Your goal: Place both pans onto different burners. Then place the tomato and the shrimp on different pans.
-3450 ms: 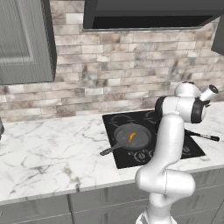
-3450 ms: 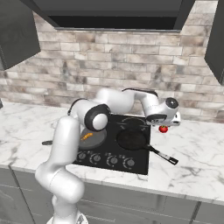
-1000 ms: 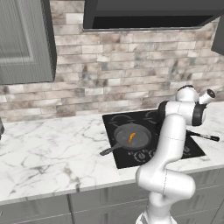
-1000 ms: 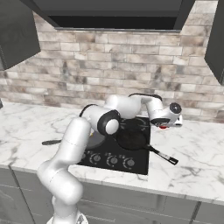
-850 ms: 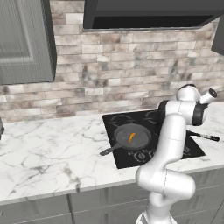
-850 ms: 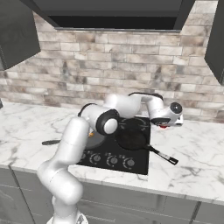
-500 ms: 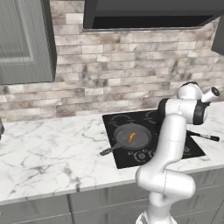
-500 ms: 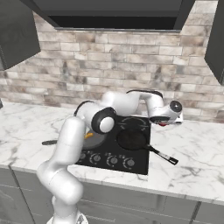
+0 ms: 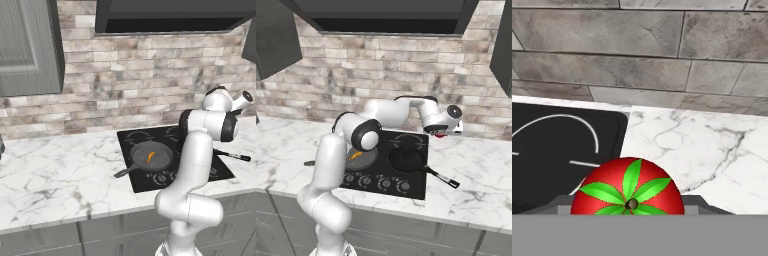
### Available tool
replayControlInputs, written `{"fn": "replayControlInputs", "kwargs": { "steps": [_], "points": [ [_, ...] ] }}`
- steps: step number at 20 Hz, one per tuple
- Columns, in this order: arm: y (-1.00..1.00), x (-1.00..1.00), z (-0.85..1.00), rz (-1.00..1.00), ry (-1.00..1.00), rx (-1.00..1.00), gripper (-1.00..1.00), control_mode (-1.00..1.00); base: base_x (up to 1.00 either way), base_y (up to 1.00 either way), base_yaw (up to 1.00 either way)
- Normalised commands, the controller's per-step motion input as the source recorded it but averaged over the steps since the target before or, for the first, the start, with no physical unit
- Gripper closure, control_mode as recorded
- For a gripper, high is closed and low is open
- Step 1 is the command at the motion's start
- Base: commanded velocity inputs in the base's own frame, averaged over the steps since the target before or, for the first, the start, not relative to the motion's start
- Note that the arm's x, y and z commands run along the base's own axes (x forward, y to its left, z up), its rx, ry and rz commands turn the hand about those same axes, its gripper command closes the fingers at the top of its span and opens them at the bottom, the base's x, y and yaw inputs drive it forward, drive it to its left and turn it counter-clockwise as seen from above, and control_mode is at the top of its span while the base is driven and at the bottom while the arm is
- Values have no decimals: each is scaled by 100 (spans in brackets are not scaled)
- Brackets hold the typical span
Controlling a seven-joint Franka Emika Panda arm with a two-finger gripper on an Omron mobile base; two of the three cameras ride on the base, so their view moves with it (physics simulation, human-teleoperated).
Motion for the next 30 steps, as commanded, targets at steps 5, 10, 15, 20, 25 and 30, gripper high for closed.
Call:
{"fn": "replayControlInputs", "kwargs": {
  "steps": [5,10,15,20,25,30],
  "points": [
    [21,-27,33,0,0,0,100,-100,0,0,0],
    [28,-37,20,0,0,0,100,-100,0,0,0],
    [35,-40,14,0,0,0,100,-100,0,0,0],
    [37,-42,10,0,0,-1,100,-100,0,0,0],
    [37,-41,12,0,1,-4,100,-100,0,0,0],
    [32,-42,7,0,3,-5,100,-100,0,0,0]
  ]
}}
